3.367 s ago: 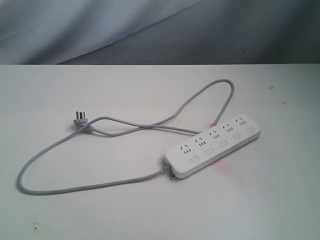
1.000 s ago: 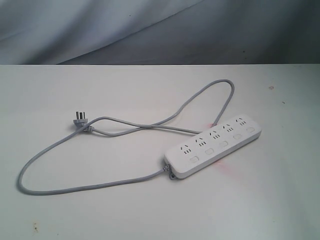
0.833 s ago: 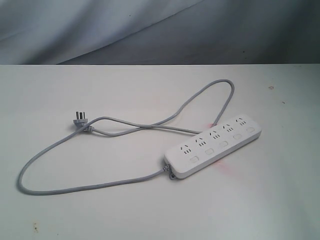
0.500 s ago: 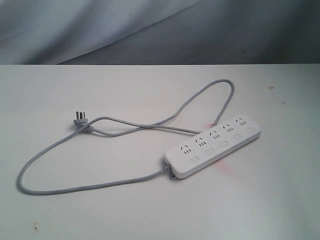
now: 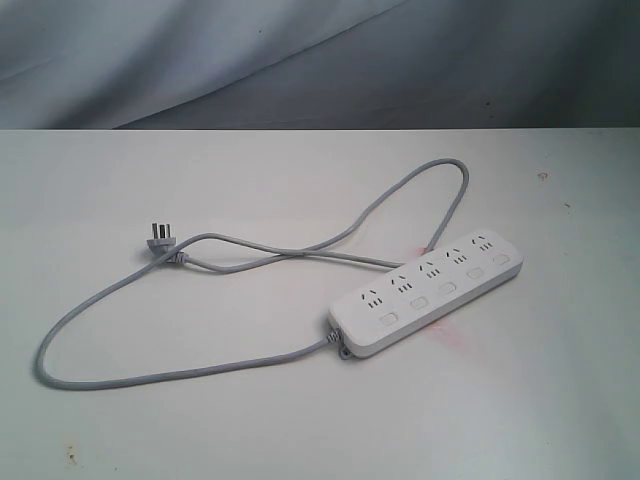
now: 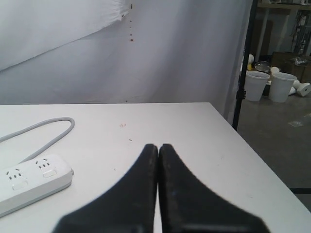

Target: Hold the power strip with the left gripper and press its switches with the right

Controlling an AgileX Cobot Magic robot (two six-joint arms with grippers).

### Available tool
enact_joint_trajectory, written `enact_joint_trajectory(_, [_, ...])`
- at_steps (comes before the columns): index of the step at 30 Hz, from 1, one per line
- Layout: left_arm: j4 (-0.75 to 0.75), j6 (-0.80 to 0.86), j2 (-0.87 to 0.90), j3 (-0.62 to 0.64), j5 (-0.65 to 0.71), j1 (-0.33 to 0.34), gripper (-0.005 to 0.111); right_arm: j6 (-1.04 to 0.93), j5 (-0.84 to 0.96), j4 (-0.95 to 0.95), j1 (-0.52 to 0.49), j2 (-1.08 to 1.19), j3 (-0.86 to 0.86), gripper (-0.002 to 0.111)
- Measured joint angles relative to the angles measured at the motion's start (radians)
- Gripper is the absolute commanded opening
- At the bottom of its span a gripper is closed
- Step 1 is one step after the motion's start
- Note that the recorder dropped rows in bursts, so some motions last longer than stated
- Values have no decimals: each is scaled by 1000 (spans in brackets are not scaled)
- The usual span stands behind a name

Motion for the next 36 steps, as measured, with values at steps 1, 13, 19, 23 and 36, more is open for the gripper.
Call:
enact_joint_trajectory(1, [0, 0, 0, 0, 0, 0, 0, 0, -2, 0, 0, 0, 0, 0])
enact_joint_trajectory(13, [0, 1, 0, 0, 0, 0, 0, 0, -26, 0, 0, 0, 0, 0])
enact_joint_trajectory(19, [0, 1, 0, 0, 0, 0, 0, 0, -26, 0, 47, 0, 0, 0])
enact_joint_trajectory(23, [0, 1, 0, 0, 0, 0, 0, 0, -26, 0, 56, 0, 0, 0])
enact_joint_trajectory(36, [0, 1, 0, 0, 0, 0, 0, 2, -26, 0, 69, 0, 0, 0])
